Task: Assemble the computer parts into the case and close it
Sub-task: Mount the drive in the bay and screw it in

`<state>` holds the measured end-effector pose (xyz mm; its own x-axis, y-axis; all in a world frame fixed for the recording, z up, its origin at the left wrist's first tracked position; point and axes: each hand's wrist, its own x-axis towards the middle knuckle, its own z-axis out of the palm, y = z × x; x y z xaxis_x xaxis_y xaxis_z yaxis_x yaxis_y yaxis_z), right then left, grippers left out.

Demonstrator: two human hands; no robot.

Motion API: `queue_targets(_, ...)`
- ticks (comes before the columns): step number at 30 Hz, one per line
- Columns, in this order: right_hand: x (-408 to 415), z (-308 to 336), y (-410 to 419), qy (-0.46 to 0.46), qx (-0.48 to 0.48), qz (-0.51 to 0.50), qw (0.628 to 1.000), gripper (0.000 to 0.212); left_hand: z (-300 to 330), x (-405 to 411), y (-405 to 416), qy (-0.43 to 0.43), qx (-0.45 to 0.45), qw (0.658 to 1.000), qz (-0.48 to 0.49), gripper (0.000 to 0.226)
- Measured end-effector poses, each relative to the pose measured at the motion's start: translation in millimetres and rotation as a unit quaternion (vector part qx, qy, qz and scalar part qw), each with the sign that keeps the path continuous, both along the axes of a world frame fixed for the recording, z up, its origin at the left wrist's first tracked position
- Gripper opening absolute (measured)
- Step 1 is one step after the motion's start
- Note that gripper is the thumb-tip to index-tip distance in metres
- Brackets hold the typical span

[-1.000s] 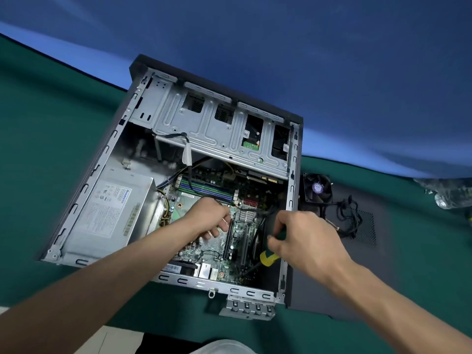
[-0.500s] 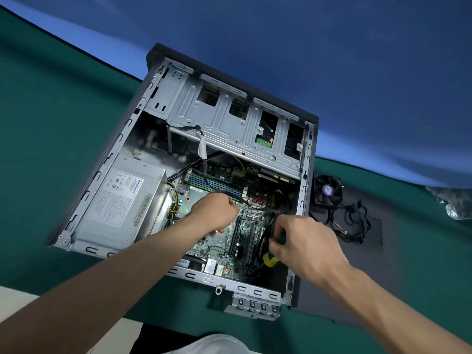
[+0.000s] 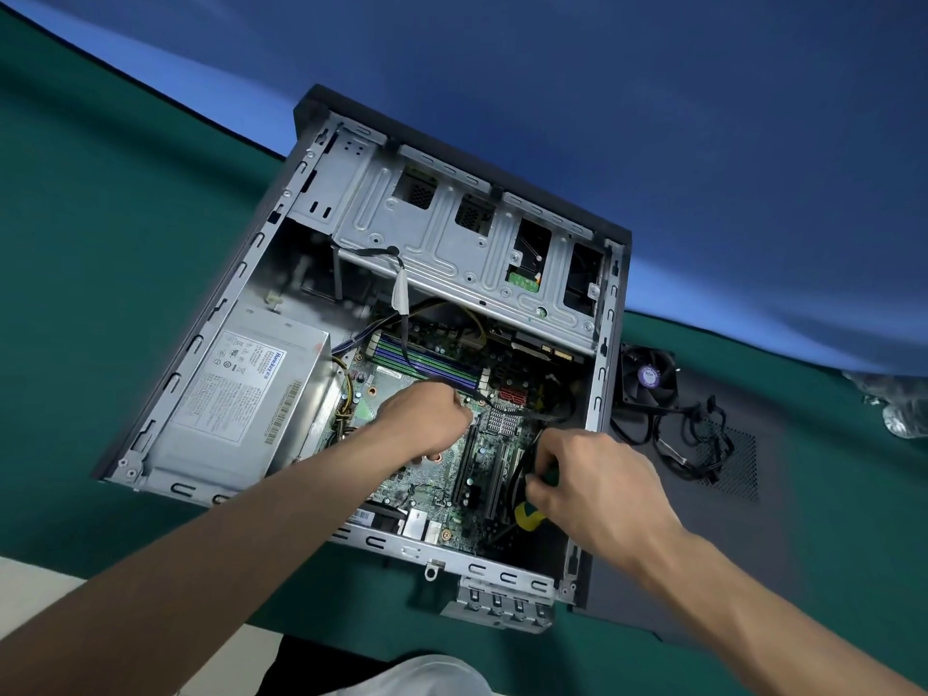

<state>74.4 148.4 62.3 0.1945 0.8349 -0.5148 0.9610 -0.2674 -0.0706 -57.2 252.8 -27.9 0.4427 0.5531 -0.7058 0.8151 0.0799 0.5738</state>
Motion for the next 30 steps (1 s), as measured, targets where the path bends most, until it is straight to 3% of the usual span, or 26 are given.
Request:
queue_targets(18, -4.9, 6.6, -3.4, -0.002, 0.004, -0.011, 1.000, 0.015, 2.4, 0.3, -0.2, 0.022, 0.007, 1.000, -0.003, 0.035)
queue_targets(22, -6.6, 14.5, 0.7, 0.006, -0.045, -0.016, 0.999, 0.024, 2.2, 0.4, 0.2, 0.028, 0.017, 0.999, -0.010, 0.033)
queue_targets(26, -6.5, 25.5, 8.6, 0.078, -0.142, -0.063, 0.985, 0.031, 2.2, 0.8, 0.5, 0.026, 0.015, 1.000, -0.004, 0.033)
queue_targets(30, -8.1, 31.0, 10.4, 0.096, -0.156, -0.073, 0.980, 0.022, 1.8, 1.0, 1.1, 0.031, 0.023, 0.999, -0.006, 0.033)
